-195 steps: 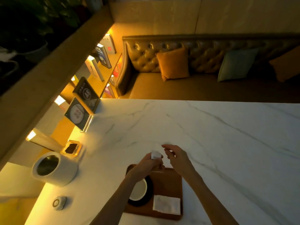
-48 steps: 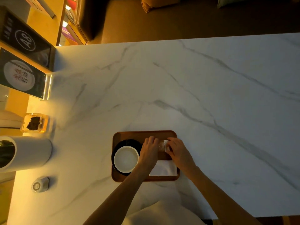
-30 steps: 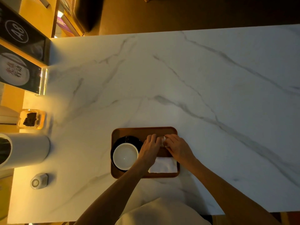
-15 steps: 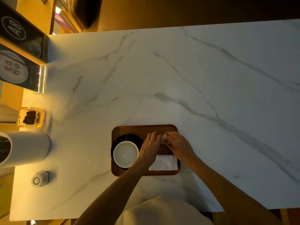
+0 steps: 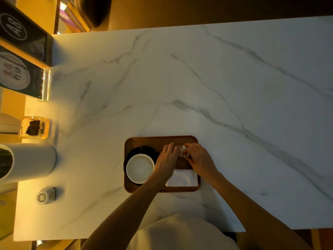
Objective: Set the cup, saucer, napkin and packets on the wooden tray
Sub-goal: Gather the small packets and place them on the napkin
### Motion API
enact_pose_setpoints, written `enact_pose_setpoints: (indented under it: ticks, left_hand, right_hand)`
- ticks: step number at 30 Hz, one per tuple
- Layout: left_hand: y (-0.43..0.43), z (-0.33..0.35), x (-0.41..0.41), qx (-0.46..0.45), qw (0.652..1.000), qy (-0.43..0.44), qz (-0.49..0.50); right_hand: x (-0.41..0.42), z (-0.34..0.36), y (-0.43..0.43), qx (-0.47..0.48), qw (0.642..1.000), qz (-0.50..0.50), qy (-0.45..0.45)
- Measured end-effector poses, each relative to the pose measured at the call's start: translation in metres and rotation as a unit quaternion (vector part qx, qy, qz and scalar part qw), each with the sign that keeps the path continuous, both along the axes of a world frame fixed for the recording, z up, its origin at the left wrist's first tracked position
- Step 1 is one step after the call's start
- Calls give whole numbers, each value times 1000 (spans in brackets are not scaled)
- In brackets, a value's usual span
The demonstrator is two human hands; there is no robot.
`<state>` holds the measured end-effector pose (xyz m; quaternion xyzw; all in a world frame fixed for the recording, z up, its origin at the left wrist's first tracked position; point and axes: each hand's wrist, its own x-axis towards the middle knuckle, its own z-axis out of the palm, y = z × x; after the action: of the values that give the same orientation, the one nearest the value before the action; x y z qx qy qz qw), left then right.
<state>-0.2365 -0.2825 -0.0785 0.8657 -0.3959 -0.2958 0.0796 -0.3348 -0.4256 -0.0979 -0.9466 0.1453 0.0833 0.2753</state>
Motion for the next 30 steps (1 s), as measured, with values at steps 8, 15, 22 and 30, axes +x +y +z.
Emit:
enact_pose_setpoints:
  ticks: [8,15,22,30]
  left_hand:
    - [1,-1,-2,-7,1000,-4,6]
    - [2,-2,-2,-10,1000,-2,11]
    - [18,4,-19,-35,998,-40,-23]
    - [81,-10,-67,50,989,-78,-118]
  right_hand:
    - [-1,0,1,-2,1000,3,1]
    - [-1,5,2,4,1000,5,27]
    - [-16,13,-2,39,998,-46,14]
    - [-84,0,25,-23,995,-9,102]
